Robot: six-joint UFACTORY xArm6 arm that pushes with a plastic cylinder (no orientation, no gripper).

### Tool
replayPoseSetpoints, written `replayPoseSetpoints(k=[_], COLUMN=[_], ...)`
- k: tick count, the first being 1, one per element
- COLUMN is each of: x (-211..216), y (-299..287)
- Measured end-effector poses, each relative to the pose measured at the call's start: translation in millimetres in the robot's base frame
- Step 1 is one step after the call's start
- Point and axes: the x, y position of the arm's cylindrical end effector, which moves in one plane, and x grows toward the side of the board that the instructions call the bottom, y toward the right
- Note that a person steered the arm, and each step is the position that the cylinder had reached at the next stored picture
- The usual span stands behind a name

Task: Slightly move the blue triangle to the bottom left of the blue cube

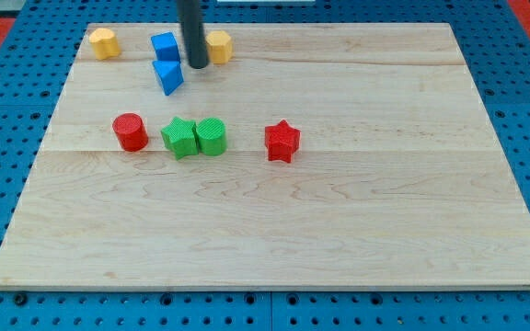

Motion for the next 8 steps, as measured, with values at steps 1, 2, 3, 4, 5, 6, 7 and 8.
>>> replayPoseSetpoints(k=[1,2,3,4,5,6,7,8], x=[0.0,0.0,0.0,20.5,58.5,58.5,58.5,58.5], y=[23.6,48.5,64.6,76.9,53.0,36.0,34.1,32.9])
